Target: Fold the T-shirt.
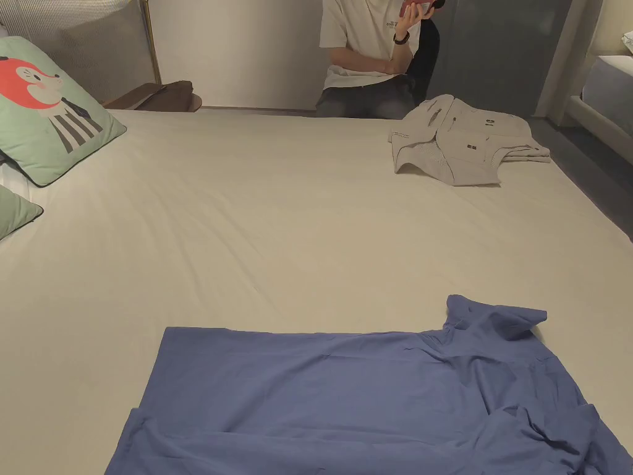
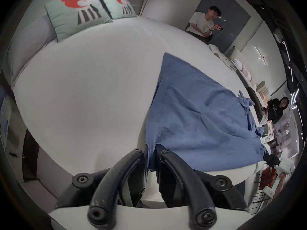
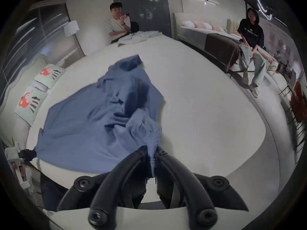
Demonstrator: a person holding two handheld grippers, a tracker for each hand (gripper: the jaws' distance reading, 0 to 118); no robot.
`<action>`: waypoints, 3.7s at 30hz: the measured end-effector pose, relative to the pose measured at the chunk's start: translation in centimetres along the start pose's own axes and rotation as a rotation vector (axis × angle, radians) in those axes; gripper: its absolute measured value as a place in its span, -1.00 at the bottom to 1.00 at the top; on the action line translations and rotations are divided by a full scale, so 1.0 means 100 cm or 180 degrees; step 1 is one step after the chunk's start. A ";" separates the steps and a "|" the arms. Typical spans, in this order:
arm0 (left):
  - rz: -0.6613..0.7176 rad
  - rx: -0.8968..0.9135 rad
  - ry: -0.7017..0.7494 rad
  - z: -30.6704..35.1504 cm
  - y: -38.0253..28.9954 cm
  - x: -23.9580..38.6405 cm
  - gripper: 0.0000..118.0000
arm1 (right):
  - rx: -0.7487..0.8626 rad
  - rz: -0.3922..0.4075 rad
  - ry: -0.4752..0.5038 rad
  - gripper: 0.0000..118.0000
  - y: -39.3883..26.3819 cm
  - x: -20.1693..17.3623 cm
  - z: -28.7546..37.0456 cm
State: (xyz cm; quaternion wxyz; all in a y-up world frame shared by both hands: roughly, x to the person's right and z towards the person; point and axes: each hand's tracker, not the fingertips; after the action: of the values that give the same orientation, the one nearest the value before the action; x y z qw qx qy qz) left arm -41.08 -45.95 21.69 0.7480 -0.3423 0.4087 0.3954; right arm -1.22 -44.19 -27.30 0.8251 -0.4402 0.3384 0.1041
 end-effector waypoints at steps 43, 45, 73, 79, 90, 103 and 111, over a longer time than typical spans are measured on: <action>-0.0715 0.1356 -0.0432 -0.014 0.164 0.114 -0.82 | 0.2027 0.0344 0.0325 -1.00 0.082 -0.112 0.025; -0.0643 0.1036 -0.0401 -0.044 0.186 0.110 0.10 | 0.1973 0.0328 0.0323 -1.00 0.083 -0.113 0.020; -0.0491 0.0494 0.0251 -0.137 0.206 0.093 -0.88 | 0.0559 0.0156 -0.0059 0.51 0.178 -0.086 -0.114; -0.0492 0.0493 0.0250 -0.127 0.203 0.095 -0.88 | -0.0178 0.0053 -0.0162 0.44 0.216 -0.072 -0.184; -0.0535 0.0466 0.0242 -0.119 0.208 0.095 -0.88 | -0.0273 0.0459 -0.0044 -0.94 0.227 -0.070 -0.168; -0.0745 0.0648 -0.0027 -0.020 0.193 0.093 -0.91 | 0.0125 0.0453 0.0388 -0.95 0.228 -0.044 -0.029; -0.0671 0.0656 -0.0138 0.031 0.140 0.059 -0.91 | 0.0225 0.0554 0.0445 -0.95 0.180 -0.031 0.035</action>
State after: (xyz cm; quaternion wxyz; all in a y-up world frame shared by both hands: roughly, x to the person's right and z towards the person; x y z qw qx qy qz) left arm -50.12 -35.20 15.14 0.8251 -0.2961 0.3927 0.2780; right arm -10.32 -30.37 -35.74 0.8023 -0.3860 0.4356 0.1324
